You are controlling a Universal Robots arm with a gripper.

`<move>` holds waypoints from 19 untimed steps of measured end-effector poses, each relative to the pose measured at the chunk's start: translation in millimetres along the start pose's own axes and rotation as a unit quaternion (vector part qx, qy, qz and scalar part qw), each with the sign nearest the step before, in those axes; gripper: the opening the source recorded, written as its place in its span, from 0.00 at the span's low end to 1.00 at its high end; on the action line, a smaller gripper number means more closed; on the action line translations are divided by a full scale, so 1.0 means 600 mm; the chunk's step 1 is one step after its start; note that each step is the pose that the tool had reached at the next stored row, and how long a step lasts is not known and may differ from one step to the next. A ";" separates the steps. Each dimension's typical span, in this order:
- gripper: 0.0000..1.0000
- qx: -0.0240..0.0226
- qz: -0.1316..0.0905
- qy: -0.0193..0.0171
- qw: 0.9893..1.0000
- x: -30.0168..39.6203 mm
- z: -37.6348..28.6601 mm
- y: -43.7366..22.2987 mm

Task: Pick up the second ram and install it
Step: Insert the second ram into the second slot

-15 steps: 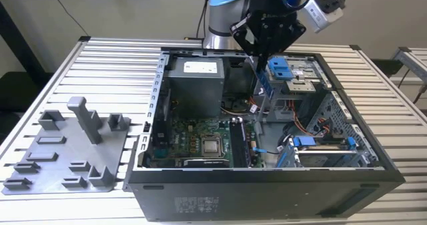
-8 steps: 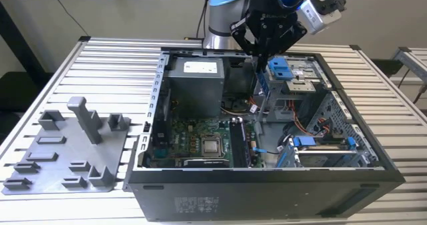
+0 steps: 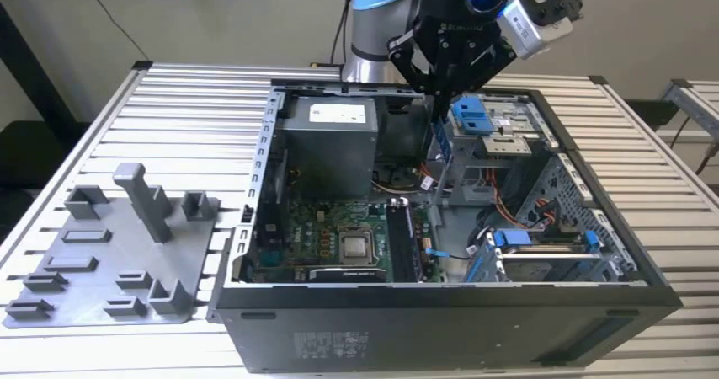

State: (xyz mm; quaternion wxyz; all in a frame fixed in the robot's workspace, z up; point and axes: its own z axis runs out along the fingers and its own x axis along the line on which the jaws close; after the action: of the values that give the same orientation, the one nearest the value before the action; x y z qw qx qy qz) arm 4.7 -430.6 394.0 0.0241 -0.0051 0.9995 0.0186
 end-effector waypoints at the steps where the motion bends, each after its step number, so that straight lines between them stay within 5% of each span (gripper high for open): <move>1: 0.14 0.000 0.001 0.000 1.000 0.000 0.000 0.000; 10: 0.14 0.002 0.019 0.000 1.000 0.000 0.005 0.000; 15: 0.14 0.002 0.019 0.009 1.000 0.000 0.007 -0.001; 19: 0.14 0.002 0.019 0.010 1.000 0.000 0.011 -0.001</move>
State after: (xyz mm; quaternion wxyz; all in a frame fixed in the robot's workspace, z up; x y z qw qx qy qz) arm 5.1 -430.9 387.4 0.0138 0.0142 0.9997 0.0169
